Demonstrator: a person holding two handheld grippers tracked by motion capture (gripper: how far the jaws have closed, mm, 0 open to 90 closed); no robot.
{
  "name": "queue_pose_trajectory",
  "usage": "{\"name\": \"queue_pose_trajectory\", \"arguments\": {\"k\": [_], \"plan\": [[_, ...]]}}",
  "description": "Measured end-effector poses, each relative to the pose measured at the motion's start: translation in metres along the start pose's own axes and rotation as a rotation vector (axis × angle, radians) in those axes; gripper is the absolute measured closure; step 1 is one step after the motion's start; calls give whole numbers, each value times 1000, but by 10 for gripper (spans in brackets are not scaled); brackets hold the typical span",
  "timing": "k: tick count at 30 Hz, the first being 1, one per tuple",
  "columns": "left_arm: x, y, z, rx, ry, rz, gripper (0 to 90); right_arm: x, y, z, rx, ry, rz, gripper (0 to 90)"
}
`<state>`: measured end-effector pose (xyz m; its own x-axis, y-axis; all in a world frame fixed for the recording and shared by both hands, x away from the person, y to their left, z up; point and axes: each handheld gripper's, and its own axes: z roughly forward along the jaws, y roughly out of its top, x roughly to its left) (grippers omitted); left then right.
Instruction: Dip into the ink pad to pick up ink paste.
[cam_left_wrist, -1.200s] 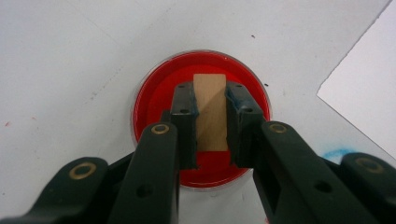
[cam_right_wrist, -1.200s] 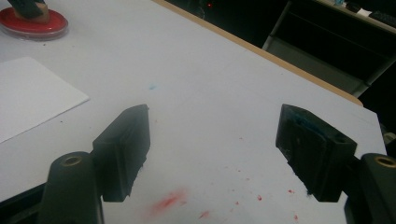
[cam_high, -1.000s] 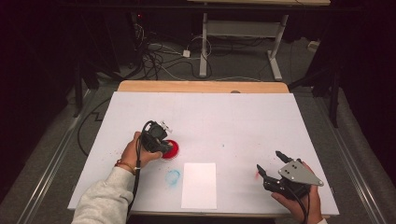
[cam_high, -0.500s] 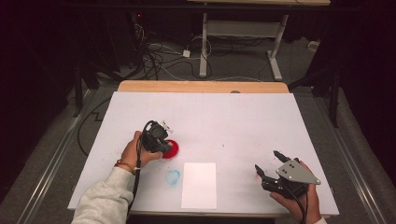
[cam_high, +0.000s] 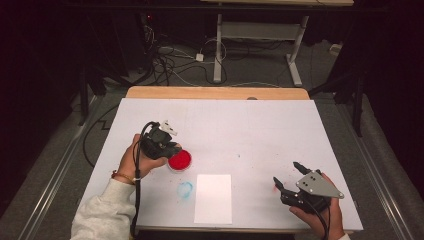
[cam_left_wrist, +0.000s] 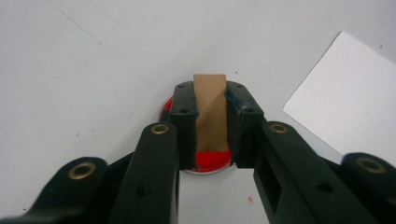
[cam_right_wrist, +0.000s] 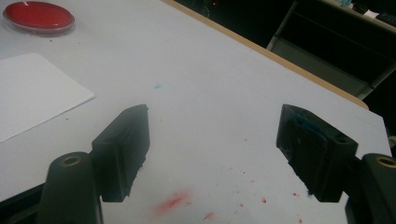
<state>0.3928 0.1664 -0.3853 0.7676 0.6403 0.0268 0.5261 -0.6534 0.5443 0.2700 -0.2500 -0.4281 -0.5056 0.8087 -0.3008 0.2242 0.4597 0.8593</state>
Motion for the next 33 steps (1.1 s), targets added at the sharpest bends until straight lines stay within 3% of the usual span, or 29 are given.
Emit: {"name": "queue_pose_trajectory", "arguments": {"k": [8, 20, 26, 33], "plan": [[1, 0, 8, 23, -7, 6, 738, 0, 0, 0, 3, 5, -6, 259], [5, -6, 40, 98, -44, 1, 737, 0, -1, 0, 8, 8, -12, 259], [7, -9, 52, 131, -42, -3, 738, 1, -1, 0, 10, 10, -19, 258], [7, -10, 56, 132, -51, -4, 738, 1, -1, 1, 11, 15, -19, 258]]}}
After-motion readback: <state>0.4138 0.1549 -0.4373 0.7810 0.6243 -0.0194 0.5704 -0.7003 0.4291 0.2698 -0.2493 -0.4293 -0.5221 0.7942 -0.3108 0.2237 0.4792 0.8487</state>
